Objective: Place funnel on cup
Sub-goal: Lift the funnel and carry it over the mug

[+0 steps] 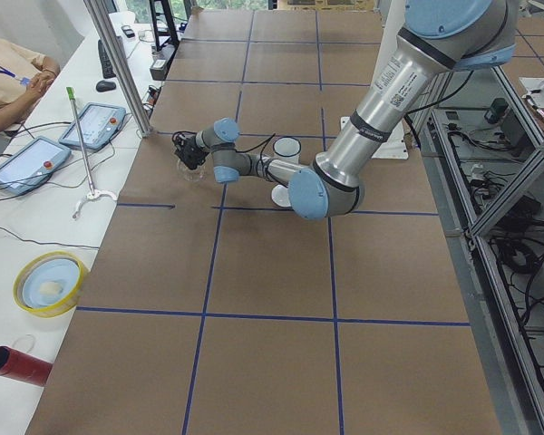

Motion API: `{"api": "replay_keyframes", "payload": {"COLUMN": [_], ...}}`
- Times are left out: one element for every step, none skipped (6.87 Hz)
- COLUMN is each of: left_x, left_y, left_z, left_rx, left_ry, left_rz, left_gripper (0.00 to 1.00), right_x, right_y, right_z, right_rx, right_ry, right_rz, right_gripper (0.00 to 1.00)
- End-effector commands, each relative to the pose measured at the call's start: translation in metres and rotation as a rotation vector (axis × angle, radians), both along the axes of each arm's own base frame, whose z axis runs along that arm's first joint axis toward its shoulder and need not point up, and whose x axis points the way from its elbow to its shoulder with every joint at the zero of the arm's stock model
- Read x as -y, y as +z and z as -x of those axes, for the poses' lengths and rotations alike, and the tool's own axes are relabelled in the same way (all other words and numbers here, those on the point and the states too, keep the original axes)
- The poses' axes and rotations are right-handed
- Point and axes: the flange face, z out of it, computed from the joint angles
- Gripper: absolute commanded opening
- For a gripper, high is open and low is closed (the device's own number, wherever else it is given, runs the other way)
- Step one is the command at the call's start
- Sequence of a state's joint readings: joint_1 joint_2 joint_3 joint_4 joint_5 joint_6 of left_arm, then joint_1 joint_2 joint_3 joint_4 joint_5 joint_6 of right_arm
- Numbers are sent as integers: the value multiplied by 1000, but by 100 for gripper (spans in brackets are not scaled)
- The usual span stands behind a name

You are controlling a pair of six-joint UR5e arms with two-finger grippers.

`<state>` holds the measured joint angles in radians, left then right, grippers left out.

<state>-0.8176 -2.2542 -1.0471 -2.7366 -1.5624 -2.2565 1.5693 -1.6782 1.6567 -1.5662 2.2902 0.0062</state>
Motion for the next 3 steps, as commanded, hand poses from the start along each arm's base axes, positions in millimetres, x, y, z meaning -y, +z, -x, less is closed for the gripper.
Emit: {"api": "replay_keyframes", "payload": {"left_x": [0, 0, 0], "left_y": [-1, -4, -18], "left_z": [0, 0, 6], "left_rx": [0, -5, -22], "left_ry": [1, 1, -6], "left_rz": [-2, -5, -21], "left_gripper": [0, 0, 0], "right_x": [0, 0, 0], "right_y": [0, 0, 0], "right_z": [0, 0, 0], "right_rx": [0, 0, 0], "right_ry": [0, 0, 0], "right_rz": [0, 0, 0], "right_gripper": [100, 100, 100]}}
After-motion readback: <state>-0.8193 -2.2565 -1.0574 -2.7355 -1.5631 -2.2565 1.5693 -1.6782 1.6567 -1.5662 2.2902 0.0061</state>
